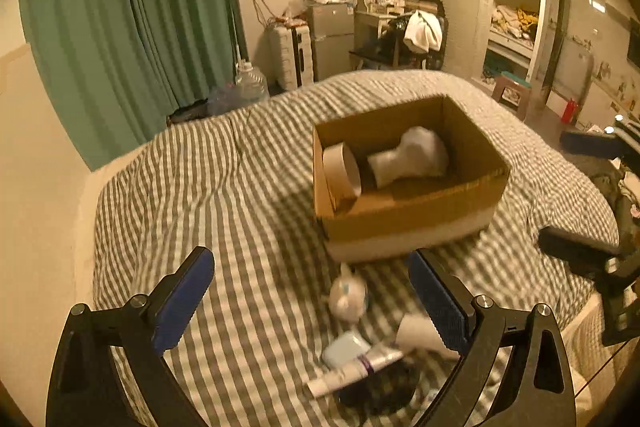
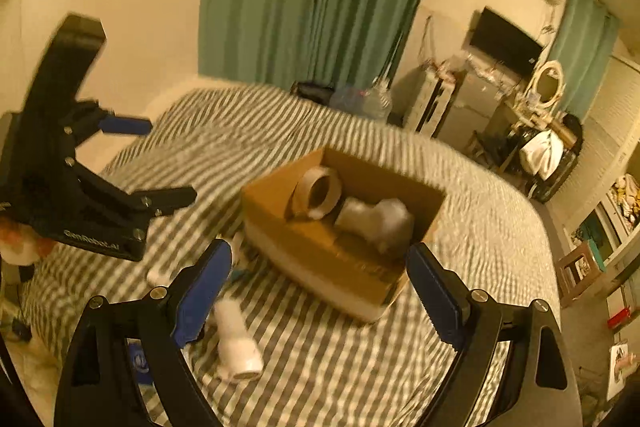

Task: Organize objects
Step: 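Withdraw both tools from the box back toward the item pile, then grasp the white bear figurine with the left tool while the right tool grasps the white bottle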

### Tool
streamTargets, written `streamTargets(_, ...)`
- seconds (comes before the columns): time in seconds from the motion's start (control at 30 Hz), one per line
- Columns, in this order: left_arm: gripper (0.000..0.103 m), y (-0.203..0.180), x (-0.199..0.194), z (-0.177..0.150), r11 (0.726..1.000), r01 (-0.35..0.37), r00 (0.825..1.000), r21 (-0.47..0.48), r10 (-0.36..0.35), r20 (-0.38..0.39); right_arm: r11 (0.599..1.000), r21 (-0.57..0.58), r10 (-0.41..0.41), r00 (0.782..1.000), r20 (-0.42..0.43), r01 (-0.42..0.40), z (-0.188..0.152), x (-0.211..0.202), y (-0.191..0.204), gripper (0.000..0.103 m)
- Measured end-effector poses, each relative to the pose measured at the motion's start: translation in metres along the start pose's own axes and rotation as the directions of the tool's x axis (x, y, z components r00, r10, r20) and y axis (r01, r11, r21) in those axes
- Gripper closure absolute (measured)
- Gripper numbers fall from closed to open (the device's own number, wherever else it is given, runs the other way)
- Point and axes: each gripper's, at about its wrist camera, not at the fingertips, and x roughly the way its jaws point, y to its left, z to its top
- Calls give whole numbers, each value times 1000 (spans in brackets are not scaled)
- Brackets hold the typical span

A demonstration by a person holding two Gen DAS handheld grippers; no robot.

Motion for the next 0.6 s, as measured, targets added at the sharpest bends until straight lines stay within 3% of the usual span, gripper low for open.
streamTargets(0.17,3,2,15,-37,999,-15,999,-34,14,-30,998,-1,63,993,-98,-63,-30,36,16,14)
streamTargets(0.37,3,12,37,-81,987,-96,994,-128,88,-65,990,11,142,970,-198,-143,-71,74,35,14)
streamTargets(0.6,3,18,51,-100,975,-101,993,-196,86,-80,982,-16,177,944,-279,-188,-93,106,55,14)
